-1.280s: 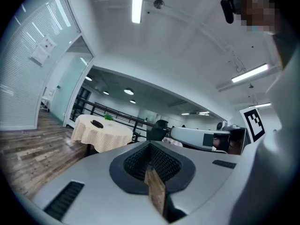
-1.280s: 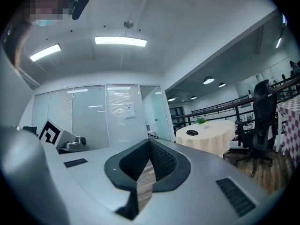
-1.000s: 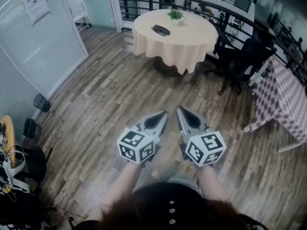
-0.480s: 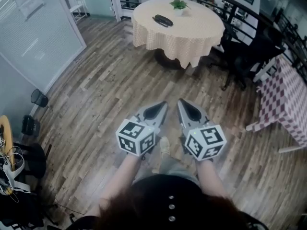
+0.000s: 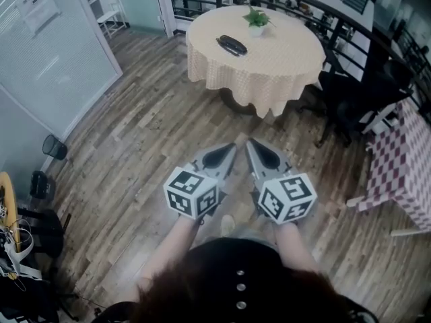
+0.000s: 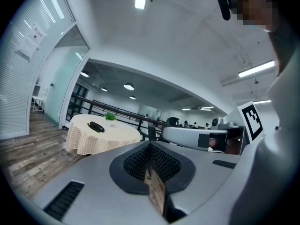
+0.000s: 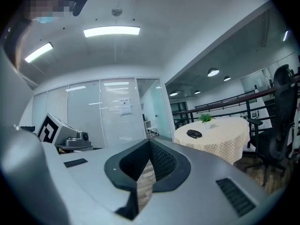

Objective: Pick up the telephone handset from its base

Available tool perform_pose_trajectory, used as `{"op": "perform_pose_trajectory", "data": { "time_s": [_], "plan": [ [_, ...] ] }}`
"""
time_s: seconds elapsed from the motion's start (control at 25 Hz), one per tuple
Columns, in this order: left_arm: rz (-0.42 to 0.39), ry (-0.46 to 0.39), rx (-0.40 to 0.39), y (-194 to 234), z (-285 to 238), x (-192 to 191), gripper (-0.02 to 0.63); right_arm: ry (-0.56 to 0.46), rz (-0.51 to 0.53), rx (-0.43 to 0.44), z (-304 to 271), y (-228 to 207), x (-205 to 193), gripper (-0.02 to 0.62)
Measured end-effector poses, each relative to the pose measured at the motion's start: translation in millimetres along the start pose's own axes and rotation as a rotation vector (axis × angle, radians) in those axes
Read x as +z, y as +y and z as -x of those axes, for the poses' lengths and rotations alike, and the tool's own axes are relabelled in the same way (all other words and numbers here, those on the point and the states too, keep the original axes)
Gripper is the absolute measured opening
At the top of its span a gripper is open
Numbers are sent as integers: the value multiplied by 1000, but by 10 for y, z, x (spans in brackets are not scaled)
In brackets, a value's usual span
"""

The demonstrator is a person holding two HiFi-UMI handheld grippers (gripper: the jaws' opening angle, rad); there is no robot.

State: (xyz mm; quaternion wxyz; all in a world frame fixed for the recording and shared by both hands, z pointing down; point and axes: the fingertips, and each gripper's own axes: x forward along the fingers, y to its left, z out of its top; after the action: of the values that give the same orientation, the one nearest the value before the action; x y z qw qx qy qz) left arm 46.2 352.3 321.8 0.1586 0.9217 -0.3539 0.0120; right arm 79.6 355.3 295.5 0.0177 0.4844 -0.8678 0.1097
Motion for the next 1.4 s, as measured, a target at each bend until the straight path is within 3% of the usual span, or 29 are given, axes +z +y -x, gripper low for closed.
{"op": "perform_pose_trajectory", "data": {
  "time_s": [0.24, 0.8, 1.04, 1.4],
  "plan": [
    [15, -6, 7, 242, -447, 126, 6, 13, 0, 18, -338, -388, 68, 9],
    [72, 43, 21, 759, -929, 104, 6, 62, -56, 36, -893, -787, -70, 9],
    [83, 56, 18, 1221, -1223, 187, 6, 60, -49, 8, -1394, -1053, 28, 9],
    [65, 43, 24, 2156, -1670, 673, 6, 71, -25, -13, -2453, -1328, 272, 9]
  ]
}}
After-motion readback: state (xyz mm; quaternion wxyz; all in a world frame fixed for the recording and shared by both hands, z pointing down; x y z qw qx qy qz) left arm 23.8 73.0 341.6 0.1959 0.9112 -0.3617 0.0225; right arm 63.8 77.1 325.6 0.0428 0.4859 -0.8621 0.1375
